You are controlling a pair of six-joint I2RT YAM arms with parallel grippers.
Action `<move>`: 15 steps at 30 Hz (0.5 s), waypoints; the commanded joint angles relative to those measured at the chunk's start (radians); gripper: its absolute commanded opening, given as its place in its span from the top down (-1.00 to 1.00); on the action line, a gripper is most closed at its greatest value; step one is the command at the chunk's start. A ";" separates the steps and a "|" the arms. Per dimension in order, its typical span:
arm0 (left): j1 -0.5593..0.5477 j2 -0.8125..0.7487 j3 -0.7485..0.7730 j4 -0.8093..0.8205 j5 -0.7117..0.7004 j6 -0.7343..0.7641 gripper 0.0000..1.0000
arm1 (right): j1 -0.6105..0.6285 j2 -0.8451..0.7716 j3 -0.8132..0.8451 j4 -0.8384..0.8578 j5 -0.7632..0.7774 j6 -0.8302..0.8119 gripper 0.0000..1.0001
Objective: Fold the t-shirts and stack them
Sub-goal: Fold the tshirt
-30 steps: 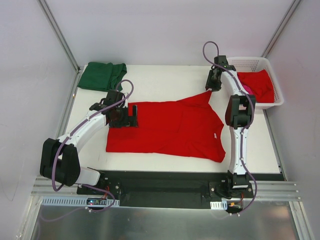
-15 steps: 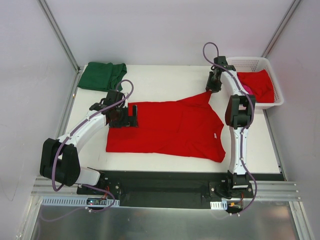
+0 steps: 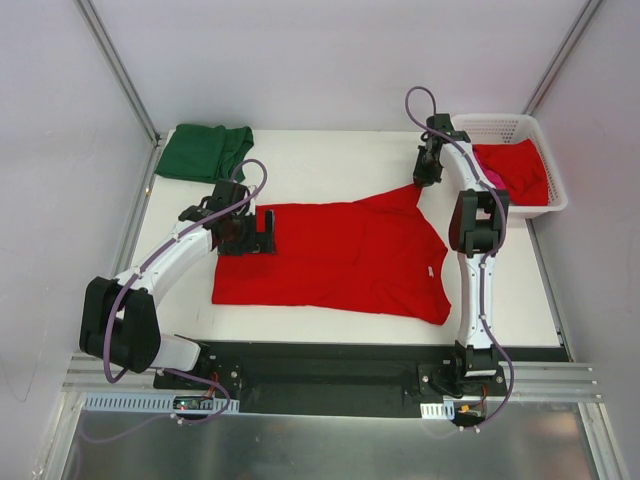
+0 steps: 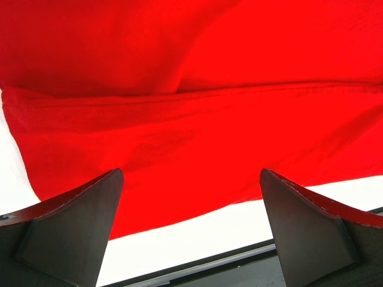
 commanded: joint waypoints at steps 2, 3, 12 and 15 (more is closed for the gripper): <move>-0.013 -0.035 0.001 0.002 -0.012 0.006 -0.99 | 0.003 0.004 0.050 -0.026 -0.007 0.004 0.94; -0.013 -0.035 -0.001 0.002 -0.012 0.004 -0.99 | 0.003 0.004 0.049 -0.024 -0.005 0.004 0.98; -0.013 -0.034 0.007 0.000 -0.014 0.007 -0.98 | 0.001 -0.084 -0.084 0.080 -0.005 0.006 0.93; -0.013 -0.027 0.010 0.002 -0.009 0.007 -0.99 | 0.003 -0.094 -0.097 0.089 0.011 0.006 0.58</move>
